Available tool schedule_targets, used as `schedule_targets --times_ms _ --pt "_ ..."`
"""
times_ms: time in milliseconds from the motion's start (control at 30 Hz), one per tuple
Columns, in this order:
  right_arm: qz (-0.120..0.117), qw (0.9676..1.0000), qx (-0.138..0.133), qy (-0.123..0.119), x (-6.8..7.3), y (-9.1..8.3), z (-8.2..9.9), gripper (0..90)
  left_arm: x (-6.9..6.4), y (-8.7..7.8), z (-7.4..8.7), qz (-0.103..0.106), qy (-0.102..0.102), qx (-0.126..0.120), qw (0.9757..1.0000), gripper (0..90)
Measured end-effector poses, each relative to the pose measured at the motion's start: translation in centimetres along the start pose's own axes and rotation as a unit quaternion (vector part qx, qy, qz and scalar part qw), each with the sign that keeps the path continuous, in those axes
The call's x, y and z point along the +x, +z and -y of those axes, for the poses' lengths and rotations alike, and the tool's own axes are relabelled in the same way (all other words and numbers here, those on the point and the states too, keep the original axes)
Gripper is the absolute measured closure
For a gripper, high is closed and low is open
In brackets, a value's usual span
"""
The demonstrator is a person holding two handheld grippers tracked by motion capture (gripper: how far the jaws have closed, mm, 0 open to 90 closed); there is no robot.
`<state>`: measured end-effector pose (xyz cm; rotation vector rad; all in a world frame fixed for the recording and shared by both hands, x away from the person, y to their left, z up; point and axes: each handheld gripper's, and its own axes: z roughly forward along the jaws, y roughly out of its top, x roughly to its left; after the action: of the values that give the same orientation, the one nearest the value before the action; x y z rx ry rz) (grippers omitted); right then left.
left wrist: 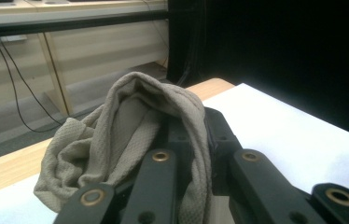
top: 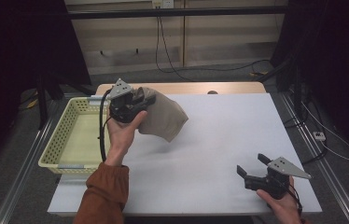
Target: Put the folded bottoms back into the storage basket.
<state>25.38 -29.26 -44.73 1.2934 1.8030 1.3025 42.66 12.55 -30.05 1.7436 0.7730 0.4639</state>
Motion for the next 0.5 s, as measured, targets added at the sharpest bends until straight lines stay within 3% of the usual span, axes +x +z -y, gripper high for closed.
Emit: schedule_targets --times_ms 500 --pt "0.001 1.0 0.0 0.001 0.0 0.0 0.0 6.7 0.6 -3.2 -0.6 -0.011 0.0 -0.027 0.9996 83.5"
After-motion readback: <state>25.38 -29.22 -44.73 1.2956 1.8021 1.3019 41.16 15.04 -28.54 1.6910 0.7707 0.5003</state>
